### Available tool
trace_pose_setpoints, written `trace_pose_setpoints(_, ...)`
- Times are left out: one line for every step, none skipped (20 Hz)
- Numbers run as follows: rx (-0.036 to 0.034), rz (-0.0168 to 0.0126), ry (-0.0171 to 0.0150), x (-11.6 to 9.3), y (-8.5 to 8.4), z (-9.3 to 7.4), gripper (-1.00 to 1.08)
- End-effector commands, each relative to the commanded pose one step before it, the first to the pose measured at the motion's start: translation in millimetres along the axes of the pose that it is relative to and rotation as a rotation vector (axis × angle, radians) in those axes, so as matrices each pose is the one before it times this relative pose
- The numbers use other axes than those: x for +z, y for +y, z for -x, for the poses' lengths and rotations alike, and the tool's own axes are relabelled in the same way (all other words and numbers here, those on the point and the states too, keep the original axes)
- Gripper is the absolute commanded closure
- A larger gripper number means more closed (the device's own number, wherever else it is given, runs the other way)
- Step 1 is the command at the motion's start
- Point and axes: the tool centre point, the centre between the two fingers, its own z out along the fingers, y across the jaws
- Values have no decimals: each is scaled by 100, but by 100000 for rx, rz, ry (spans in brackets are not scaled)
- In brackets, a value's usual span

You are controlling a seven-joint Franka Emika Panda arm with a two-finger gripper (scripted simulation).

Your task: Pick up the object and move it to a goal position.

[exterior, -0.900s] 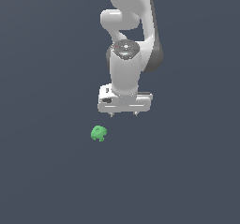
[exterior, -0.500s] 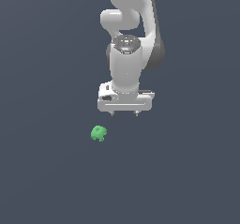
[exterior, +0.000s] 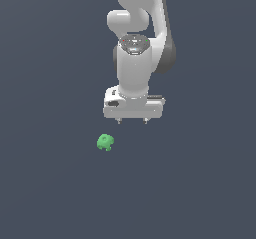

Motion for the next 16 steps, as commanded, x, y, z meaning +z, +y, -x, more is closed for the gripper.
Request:
trace_pose_setpoints(2165, 29, -417, 714, 899, -169, -92)
trace_pose_setpoints(1216, 4, -171, 382, 480, -122, -92)
trace_pose_setpoints(1354, 15, -201, 440, 544, -133, -92)
trace_pose_setpoints(1490, 28, -232, 500, 607, -143, -92)
trace_pose_setpoints(1639, 43, -257, 556, 673, -157, -92)
trace_pose_setpoints(1809, 60, -275, 610, 743, -174, -92)
trace_pose_setpoints(1973, 81, -293, 666, 813, -190, -92)
trace_pose_setpoints(2126, 107, -313, 725, 882, -204, -92)
trace_pose_setpoints(2177, 131, -319, 750, 909, -209, -92)
trace_pose_setpoints(2018, 140, -293, 701, 848, -195, -92)
trace_pose_setpoints(1851, 144, -265, 648, 782, -180, -92)
trace_pose_setpoints(1687, 144, -239, 595, 716, -164, -92)
trace_pose_setpoints(1520, 141, -214, 540, 648, -149, -92)
trace_pose_setpoints(1356, 134, -189, 485, 580, -133, -92)
trace_pose_setpoints(1194, 125, -165, 429, 513, -118, -92)
trace_pose_setpoints(1034, 114, -142, 373, 446, -103, -92)
